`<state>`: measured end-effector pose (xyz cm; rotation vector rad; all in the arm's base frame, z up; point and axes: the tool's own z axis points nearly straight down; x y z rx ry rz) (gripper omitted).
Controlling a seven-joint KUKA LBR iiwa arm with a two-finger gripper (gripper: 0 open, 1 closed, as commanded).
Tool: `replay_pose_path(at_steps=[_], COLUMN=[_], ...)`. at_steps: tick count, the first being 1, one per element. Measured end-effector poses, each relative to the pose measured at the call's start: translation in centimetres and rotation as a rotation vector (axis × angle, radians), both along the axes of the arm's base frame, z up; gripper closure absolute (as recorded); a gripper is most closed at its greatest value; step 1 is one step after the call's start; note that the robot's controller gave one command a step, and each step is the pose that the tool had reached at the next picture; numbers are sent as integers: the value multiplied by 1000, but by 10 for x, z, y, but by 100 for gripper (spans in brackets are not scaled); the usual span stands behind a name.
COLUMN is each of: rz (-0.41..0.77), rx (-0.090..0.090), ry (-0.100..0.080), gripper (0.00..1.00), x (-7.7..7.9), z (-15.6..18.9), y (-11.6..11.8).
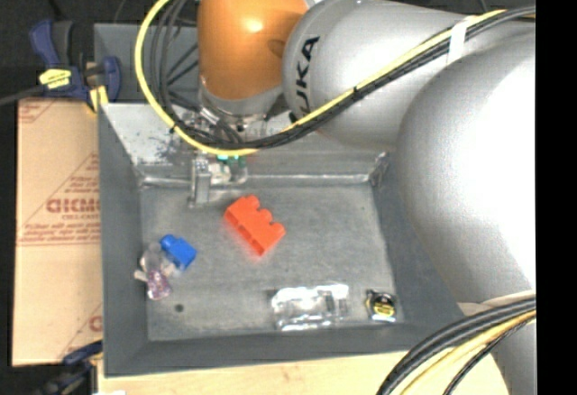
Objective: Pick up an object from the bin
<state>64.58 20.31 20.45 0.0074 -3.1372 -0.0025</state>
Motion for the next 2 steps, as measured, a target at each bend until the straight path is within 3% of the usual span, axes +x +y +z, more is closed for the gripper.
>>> replay_pose_path(at_steps=[1, 2], rz=[-164, -275], rx=[0, -1], ry=[3, -5], gripper=[0, 0], x=[-50, -58], z=[-136, -103], y=[8, -6])
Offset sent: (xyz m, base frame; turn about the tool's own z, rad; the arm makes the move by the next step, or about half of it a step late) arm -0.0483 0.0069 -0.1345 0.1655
